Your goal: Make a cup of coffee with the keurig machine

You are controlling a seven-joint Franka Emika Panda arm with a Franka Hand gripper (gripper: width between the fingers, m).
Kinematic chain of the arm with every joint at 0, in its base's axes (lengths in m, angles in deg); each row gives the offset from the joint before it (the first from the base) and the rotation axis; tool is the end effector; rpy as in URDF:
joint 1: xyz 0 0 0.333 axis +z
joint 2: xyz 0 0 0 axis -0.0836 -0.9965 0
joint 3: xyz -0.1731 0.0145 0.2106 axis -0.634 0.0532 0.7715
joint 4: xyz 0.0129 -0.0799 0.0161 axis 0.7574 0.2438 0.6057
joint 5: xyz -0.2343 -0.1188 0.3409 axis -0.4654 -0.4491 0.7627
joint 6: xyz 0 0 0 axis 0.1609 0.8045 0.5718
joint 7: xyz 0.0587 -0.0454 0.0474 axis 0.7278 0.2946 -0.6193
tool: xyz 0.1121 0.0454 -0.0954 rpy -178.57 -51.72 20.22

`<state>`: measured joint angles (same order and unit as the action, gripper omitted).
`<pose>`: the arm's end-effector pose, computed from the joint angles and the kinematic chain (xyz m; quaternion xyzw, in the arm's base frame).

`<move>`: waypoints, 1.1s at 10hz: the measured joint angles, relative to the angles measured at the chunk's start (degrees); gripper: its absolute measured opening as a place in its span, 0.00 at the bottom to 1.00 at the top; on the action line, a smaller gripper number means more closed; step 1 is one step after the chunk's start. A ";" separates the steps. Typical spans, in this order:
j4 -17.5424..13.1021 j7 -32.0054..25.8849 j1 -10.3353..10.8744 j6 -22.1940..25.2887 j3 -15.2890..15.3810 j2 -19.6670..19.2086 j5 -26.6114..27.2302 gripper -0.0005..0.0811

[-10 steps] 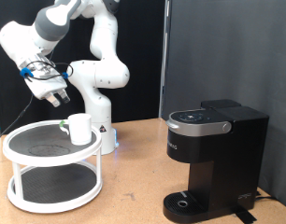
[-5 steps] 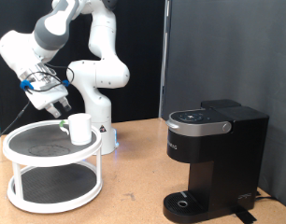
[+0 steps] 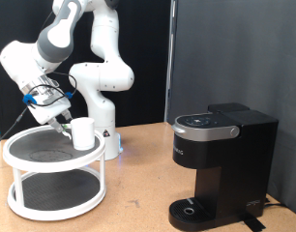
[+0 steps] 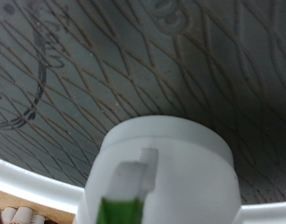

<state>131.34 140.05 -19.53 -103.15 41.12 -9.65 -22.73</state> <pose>0.2772 -0.2436 0.2176 -0.1527 0.9339 0.2290 0.2284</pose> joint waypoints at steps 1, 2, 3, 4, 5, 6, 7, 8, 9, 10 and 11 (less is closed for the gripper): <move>0.00 -0.68 0.33 -0.47 0.00 -0.74 0.91 0.91; 0.00 -1.32 0.53 -0.81 0.00 -1.34 1.68 0.84; 0.00 -1.96 0.64 -1.04 0.00 -1.74 2.25 0.63; 0.00 -2.42 0.64 -1.21 0.00 -1.98 2.59 0.63; 0.00 -2.89 0.64 -1.42 0.00 -2.26 2.86 0.40; 0.00 -3.36 0.64 -1.69 0.00 -2.55 3.11 0.40; 0.00 -3.80 0.64 -1.80 0.00 -2.72 3.43 0.22; 0.00 -4.05 0.64 -1.81 0.00 -2.75 3.59 0.05; 0.00 -4.13 0.64 -1.81 0.00 -2.75 3.63 0.05; -0.01 -4.14 0.63 -1.81 0.00 -2.73 3.64 0.02; -0.09 -4.14 0.58 -1.56 0.00 -2.66 3.64 0.02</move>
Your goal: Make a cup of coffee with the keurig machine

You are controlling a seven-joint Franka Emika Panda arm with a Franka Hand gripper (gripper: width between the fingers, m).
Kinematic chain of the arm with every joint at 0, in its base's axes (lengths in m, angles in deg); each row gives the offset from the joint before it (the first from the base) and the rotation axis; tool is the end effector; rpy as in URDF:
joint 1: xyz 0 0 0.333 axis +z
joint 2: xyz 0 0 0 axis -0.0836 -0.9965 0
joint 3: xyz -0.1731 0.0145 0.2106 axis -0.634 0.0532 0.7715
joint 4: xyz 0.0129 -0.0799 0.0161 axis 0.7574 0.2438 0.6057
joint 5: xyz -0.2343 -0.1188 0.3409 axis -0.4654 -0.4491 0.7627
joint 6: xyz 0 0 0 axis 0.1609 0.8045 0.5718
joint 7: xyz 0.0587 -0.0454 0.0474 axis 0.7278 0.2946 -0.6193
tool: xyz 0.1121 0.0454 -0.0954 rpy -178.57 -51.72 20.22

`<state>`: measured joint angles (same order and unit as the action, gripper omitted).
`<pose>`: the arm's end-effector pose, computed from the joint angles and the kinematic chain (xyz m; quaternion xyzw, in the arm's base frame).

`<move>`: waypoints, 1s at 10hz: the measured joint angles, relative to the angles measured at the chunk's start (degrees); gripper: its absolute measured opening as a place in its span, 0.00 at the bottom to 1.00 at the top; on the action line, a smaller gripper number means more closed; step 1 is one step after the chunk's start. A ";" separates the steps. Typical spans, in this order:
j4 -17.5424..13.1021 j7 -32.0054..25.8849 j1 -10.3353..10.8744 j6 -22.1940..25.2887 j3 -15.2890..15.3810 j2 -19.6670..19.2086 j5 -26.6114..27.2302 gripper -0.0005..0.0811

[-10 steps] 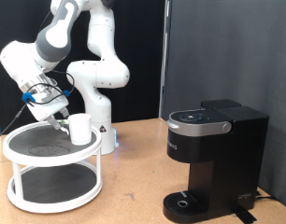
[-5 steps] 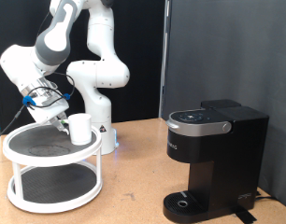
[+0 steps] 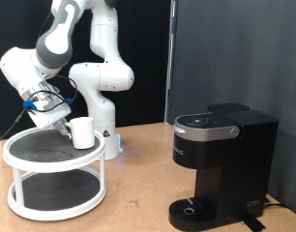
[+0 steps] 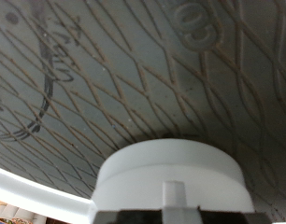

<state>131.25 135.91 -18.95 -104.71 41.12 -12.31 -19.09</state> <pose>0.2799 -0.2427 0.2049 -0.1586 0.9295 0.2298 0.2408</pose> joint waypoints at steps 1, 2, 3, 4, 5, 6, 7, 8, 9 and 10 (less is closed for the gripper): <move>-0.31 0.23 -0.16 1.17 -0.01 0.25 0.00 0.01; -1.09 0.84 -0.51 4.07 -0.13 0.82 0.10 0.01; -2.08 1.94 -0.96 7.69 -0.33 1.86 0.11 0.01; -2.92 3.32 -1.51 11.06 -0.40 3.23 0.10 0.01; -3.45 4.87 -2.04 13.60 -0.33 4.69 -0.26 0.01; -3.68 6.30 -2.49 14.65 0.07 6.18 -0.89 0.01; -3.47 7.57 -2.86 15.01 0.62 7.83 -1.68 0.01; -3.40 7.47 -2.85 15.00 0.54 7.66 -1.62 0.01; -3.32 7.64 -2.67 15.20 0.51 7.49 -0.57 0.01; -3.30 9.42 -2.14 15.85 0.87 7.20 0.89 0.01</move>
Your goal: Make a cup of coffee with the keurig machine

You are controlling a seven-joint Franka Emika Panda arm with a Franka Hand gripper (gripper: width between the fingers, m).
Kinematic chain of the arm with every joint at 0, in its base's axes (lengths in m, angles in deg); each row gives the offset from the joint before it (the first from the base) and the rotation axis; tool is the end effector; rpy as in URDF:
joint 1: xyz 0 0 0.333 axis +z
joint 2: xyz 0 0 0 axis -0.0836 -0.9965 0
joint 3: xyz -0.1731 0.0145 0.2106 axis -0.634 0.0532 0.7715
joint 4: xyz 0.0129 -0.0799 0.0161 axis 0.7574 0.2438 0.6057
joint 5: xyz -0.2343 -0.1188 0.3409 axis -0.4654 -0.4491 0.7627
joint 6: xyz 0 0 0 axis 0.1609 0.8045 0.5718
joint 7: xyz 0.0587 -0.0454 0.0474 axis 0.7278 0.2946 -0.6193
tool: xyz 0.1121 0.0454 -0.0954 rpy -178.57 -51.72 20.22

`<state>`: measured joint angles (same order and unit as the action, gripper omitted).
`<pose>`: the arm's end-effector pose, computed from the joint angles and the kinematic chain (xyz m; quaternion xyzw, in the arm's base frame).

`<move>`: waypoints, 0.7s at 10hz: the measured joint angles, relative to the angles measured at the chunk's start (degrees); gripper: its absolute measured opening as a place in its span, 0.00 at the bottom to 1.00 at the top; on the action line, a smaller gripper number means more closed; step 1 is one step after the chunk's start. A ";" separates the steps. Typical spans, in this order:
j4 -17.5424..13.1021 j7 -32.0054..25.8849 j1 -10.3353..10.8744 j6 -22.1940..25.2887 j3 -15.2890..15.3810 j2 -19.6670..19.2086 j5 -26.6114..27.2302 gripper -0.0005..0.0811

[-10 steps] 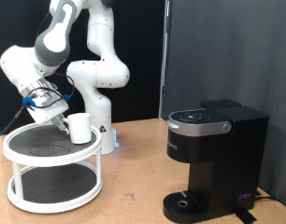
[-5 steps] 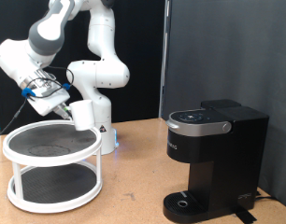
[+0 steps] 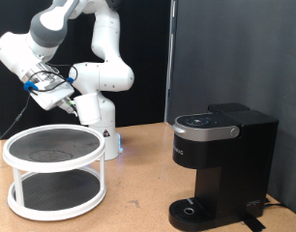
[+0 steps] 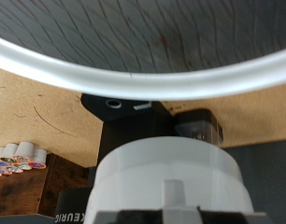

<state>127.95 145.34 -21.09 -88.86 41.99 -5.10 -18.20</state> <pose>0.2843 -0.2287 0.2728 -0.1311 0.9042 0.3146 0.2576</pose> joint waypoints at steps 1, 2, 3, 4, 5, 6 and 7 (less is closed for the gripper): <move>0.03 2.74 1.05 -0.26 1.25 -0.29 1.96 0.01; 0.05 5.69 2.10 -1.25 3.18 -0.62 3.53 0.01; 0.12 8.41 3.02 -3.31 5.37 -1.09 4.93 0.01; 0.21 10.53 4.08 -6.02 7.58 -1.63 6.70 0.01; 0.24 12.11 5.22 -9.12 9.59 -2.22 8.79 0.01; 0.21 13.31 6.41 -12.13 11.36 -3.01 11.01 0.01; 0.09 14.05 7.65 -15.06 12.93 -3.90 13.43 0.01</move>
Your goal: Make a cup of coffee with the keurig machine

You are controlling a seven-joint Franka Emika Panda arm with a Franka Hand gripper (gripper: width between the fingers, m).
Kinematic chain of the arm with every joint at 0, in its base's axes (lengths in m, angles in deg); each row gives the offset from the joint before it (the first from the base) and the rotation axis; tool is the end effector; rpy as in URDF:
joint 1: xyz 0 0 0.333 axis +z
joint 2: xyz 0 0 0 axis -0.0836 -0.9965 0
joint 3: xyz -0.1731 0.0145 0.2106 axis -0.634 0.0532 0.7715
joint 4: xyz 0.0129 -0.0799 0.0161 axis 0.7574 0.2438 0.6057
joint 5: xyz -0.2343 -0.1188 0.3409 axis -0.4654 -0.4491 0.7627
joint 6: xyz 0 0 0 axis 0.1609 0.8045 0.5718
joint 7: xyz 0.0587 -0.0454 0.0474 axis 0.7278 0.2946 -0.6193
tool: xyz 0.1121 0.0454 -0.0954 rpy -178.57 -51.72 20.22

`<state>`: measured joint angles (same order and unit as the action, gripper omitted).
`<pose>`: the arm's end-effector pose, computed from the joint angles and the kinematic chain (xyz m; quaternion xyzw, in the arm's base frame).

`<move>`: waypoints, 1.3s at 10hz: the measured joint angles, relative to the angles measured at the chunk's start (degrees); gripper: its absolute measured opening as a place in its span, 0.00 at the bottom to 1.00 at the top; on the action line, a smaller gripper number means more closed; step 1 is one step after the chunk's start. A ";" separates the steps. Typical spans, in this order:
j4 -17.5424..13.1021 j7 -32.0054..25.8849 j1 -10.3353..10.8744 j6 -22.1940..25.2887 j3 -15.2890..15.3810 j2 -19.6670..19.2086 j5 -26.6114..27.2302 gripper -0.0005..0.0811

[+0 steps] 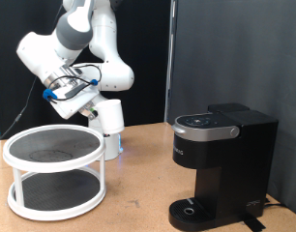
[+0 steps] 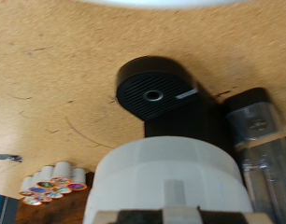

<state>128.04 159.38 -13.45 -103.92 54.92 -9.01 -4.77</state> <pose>0.3723 -0.1653 0.2707 -0.0494 0.9261 0.2883 0.2383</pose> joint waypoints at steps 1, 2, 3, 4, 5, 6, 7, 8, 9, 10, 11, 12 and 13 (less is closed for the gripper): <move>-0.31 0.31 1.25 -2.54 1.36 -1.06 2.30 0.01; -0.84 0.35 2.47 -4.48 2.60 -2.21 4.17 0.01; -1.48 0.36 3.54 -6.17 3.81 -3.41 5.40 0.01; -2.12 -1.42 5.01 -8.07 4.84 -4.48 7.80 0.01; -2.50 -3.62 6.48 -9.93 5.15 -5.56 9.54 0.01; -2.43 -3.12 6.29 -9.79 5.13 -5.56 9.43 0.01; -2.38 -1.26 6.17 -9.38 5.35 -5.68 7.58 0.01; -2.38 3.14 5.96 -9.35 6.66 -6.32 3.21 0.01; -2.39 8.29 5.93 -10.38 8.93 -7.78 -0.52 0.01; -2.43 12.03 6.04 -12.64 11.20 -9.79 -2.03 0.01; -2.55 14.10 6.24 -15.01 13.01 -11.96 -2.20 0.01; -2.83 15.14 6.51 -17.44 14.42 -14.29 -2.16 0.01; -3.12 15.53 6.79 -19.90 15.53 -16.59 -1.87 0.01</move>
<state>124.92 174.91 -6.65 -123.82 70.45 -25.60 -6.64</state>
